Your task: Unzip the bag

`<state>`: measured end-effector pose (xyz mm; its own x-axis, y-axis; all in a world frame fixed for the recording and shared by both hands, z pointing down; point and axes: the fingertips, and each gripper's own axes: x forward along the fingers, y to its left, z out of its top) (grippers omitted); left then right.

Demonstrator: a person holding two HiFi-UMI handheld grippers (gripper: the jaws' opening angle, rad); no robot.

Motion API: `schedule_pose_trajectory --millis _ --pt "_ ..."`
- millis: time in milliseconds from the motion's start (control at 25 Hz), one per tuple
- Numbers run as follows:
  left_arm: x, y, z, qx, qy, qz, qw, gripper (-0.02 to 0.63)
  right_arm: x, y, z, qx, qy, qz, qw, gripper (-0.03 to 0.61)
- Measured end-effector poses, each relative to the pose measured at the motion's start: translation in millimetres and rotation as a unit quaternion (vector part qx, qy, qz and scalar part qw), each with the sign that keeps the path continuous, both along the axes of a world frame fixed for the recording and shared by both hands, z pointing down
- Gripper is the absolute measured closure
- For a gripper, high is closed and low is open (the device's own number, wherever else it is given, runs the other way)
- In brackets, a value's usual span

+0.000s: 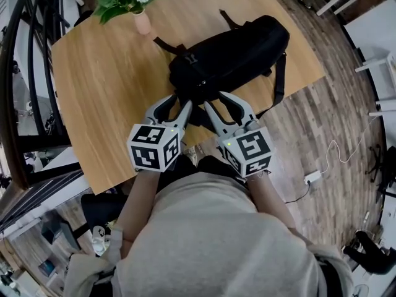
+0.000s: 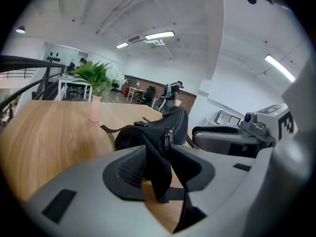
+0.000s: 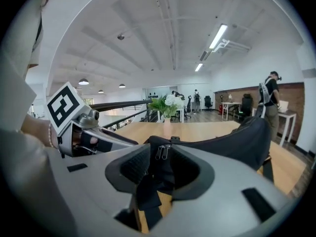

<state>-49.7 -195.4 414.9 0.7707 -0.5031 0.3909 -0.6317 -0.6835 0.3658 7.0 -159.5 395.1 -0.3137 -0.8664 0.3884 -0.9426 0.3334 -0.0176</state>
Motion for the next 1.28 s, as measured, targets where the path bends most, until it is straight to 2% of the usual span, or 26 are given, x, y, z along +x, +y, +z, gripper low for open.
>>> schedule_pose_trajectory --millis 160,400,560,720,960,1040,1160,1280 --pt "3.7 -0.9 9.2 -0.015 0.001 0.02 0.9997 0.462 -3.7 -5.3 3.9 0.003 0.083 -0.021 0.996 0.456" --pt "6.4 -4.8 19.3 -0.02 -0.009 0.041 0.9989 0.466 -8.5 -14.2 10.8 0.024 0.182 -0.05 0.982 0.456" --pt "7.1 -8.0 22.5 -0.019 -0.014 0.046 0.9987 0.519 -9.6 -21.1 13.7 0.037 0.231 -0.061 0.97 0.453" --pt "9.2 -8.5 22.0 -0.022 -0.007 0.048 0.9986 0.555 -10.5 -25.4 18.9 0.046 0.255 -0.077 0.963 0.474" --pt "8.8 -9.8 20.2 -0.032 0.011 0.055 0.9979 0.569 -7.1 -28.4 32.9 0.048 0.324 -0.1 0.939 0.462" --pt "8.8 -10.2 20.4 -0.033 0.011 0.057 0.9978 0.571 -5.8 -28.4 34.3 0.053 0.343 -0.103 0.932 0.435" --pt "8.9 -10.0 21.5 -0.033 0.011 0.059 0.9977 0.571 -5.5 -27.7 37.5 0.065 0.385 -0.11 0.914 0.411" --pt "8.7 -10.1 21.7 -0.034 0.012 0.059 0.9976 0.571 -7.5 -27.9 40.8 0.074 0.419 -0.119 0.897 0.416"
